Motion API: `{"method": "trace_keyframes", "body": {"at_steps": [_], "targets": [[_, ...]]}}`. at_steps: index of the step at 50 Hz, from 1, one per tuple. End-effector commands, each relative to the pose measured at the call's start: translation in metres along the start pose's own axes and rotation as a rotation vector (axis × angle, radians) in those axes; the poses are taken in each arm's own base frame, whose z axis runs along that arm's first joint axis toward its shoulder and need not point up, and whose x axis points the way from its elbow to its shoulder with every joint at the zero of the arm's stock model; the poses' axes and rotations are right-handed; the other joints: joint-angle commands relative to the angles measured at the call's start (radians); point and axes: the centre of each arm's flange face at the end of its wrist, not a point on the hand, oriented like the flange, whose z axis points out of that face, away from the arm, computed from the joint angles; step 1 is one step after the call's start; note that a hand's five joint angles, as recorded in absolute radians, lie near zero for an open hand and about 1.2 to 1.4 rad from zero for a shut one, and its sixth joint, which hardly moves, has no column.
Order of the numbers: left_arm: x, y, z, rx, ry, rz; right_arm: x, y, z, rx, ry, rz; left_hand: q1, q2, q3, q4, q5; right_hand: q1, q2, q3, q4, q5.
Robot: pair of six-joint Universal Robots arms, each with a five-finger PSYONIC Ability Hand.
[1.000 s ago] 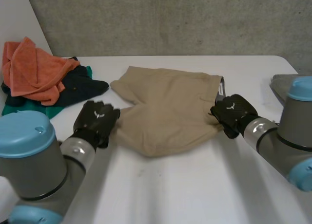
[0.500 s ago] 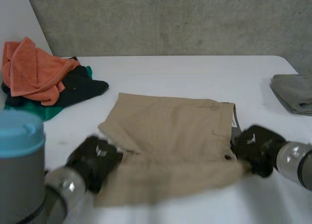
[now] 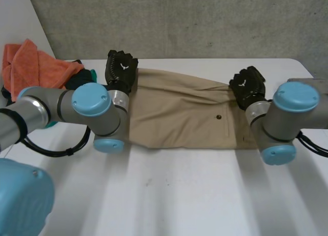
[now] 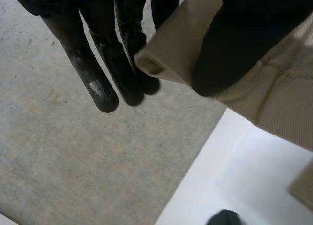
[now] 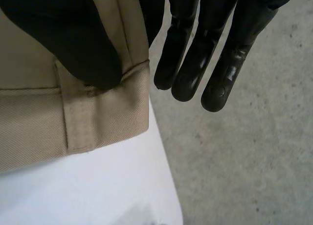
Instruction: Fold the laundry.
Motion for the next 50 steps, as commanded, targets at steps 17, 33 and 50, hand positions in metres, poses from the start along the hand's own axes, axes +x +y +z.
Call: {"method": "trace_keyframes", "body": {"at_steps": [17, 33, 50], "targets": [[0.002, -0.010, -0.046, 0.012, 0.149, -0.038, 0.064, -0.024, -0.027, -0.049, -0.027, 0.509, -0.796, -0.792, -0.793, -0.808, -0.817, -0.715, -0.854, -0.879, -0.875, -0.870], [-0.001, 0.023, -0.074, -0.114, 0.200, -0.017, 0.016, 0.002, -0.087, -0.311, -0.343, 0.597, -0.773, -0.768, -0.770, -0.784, -0.794, -0.470, -0.609, -0.634, -0.630, -0.624], [-0.017, 0.010, -0.081, -0.124, 0.179, -0.030, 0.003, 0.041, -0.066, -0.328, -0.230, 0.453, -0.773, -0.768, -0.770, -0.784, -0.794, 0.507, 0.368, 0.343, 0.346, 0.352]]}}
